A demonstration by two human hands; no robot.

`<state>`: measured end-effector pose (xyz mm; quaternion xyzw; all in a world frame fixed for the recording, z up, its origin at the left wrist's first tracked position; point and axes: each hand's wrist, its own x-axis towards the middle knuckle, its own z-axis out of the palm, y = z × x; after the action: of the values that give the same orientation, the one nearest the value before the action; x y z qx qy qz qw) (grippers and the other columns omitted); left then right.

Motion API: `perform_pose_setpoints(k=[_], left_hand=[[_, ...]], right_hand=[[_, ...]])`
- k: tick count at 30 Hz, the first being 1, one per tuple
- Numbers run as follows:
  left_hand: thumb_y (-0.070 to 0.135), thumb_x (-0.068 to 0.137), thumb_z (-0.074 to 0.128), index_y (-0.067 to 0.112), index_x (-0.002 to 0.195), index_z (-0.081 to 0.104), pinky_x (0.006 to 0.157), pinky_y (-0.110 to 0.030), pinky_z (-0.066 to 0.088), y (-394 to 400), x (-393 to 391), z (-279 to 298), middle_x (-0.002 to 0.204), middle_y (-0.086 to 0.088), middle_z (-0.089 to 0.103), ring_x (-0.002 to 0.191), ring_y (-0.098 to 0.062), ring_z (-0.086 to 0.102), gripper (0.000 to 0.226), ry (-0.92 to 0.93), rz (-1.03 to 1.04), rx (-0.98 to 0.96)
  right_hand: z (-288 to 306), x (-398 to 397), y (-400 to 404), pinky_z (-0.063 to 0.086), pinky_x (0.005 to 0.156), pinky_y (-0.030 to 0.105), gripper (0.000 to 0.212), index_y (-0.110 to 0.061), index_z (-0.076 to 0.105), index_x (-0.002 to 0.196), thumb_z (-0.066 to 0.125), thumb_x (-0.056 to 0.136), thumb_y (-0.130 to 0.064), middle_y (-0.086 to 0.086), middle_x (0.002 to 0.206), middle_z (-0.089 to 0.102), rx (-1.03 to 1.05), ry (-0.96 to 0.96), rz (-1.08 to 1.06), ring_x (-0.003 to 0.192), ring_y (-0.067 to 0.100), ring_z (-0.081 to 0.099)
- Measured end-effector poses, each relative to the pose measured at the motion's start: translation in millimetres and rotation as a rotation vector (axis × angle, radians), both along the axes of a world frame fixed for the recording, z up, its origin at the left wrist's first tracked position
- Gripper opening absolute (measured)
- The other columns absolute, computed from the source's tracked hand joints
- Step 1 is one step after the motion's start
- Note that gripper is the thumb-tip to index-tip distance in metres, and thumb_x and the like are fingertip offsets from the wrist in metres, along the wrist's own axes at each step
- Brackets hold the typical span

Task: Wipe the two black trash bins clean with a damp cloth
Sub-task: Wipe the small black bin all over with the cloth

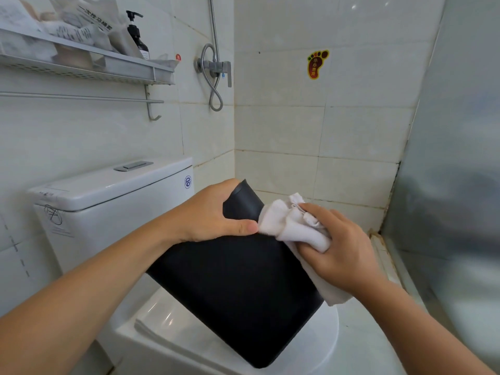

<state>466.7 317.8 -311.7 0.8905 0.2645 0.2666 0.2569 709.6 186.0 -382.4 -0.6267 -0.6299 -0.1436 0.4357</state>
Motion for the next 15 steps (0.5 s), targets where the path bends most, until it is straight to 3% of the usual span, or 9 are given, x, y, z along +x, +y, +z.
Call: perform_pose_setpoints(k=[3, 5, 8, 9, 11, 15], left_hand=[[0.056, 0.086, 0.066, 0.02, 0.11, 0.064, 0.083, -0.022, 0.056, -3.1, -5.5, 3.4, 0.1, 0.01, 0.074, 0.095, -0.008, 0.071, 0.044, -0.037, -0.005, -0.024], [0.066, 0.091, 0.046, 0.015, 0.101, 0.062, 0.081, -0.025, 0.051, -6.9, -5.3, 7.8, 0.09, 0.006, 0.069, 0.083, -0.01, 0.066, 0.054, -0.011, 0.023, -0.023], [0.08, 0.095, 0.023, 0.013, 0.093, 0.064, 0.091, -0.033, 0.049, -5.6, 0.9, 16.4, 0.088, 0.012, 0.066, 0.087, -0.013, 0.065, 0.079, 0.003, 0.172, -0.105], [0.08, 0.098, 0.023, 0.006, 0.087, 0.058, 0.089, -0.037, 0.047, -3.3, 3.6, 19.4, 0.084, 0.005, 0.06, 0.082, -0.022, 0.061, 0.083, -0.023, 0.218, -0.113], [0.073, 0.098, 0.04, 0.011, 0.078, 0.048, 0.076, -0.038, 0.039, -3.0, 10.2, 23.7, 0.079, -0.004, 0.044, 0.073, -0.024, 0.046, 0.066, -0.083, 0.273, -0.112], [0.047, 0.096, 0.062, 0.01, 0.078, 0.057, 0.069, -0.035, 0.035, -2.7, 19.0, 24.2, 0.077, -0.007, 0.048, 0.07, -0.02, 0.048, 0.042, -0.053, 0.32, -0.152]], right_hand=[[-0.7, 8.6, -2.4, 0.058, 0.08, 0.038, 0.044, -0.046, 0.064, 0.127, 0.075, 0.086, -0.033, -0.022, 0.106, 0.073, -0.07, 0.202, 0.1, 0.095, 0.005, 0.069], [0.1, 3.5, -5.4, 0.057, 0.08, 0.032, 0.041, -0.047, 0.066, 0.121, 0.076, 0.089, -0.023, -0.024, 0.105, 0.073, -0.108, 0.258, 0.187, 0.096, 0.003, 0.07], [0.2, -7.2, -8.3, 0.054, 0.078, 0.024, 0.042, -0.047, 0.067, 0.119, 0.076, 0.09, -0.018, -0.023, 0.103, 0.073, -0.119, 0.256, 0.248, 0.094, 0.005, 0.07], [-0.1, -9.9, -8.8, 0.055, 0.077, 0.025, 0.042, -0.046, 0.067, 0.12, 0.076, 0.09, -0.017, -0.021, 0.103, 0.074, -0.117, 0.251, 0.265, 0.094, 0.007, 0.07], [-0.6, -14.4, -9.9, 0.056, 0.077, 0.028, 0.043, -0.041, 0.068, 0.121, 0.076, 0.089, -0.014, -0.019, 0.104, 0.074, -0.109, 0.231, 0.301, 0.094, 0.011, 0.071], [-0.5, -18.7, -12.0, 0.055, 0.077, 0.029, 0.049, -0.037, 0.069, 0.123, 0.076, 0.086, -0.005, -0.016, 0.106, 0.074, -0.084, 0.168, 0.324, 0.095, 0.014, 0.071]])
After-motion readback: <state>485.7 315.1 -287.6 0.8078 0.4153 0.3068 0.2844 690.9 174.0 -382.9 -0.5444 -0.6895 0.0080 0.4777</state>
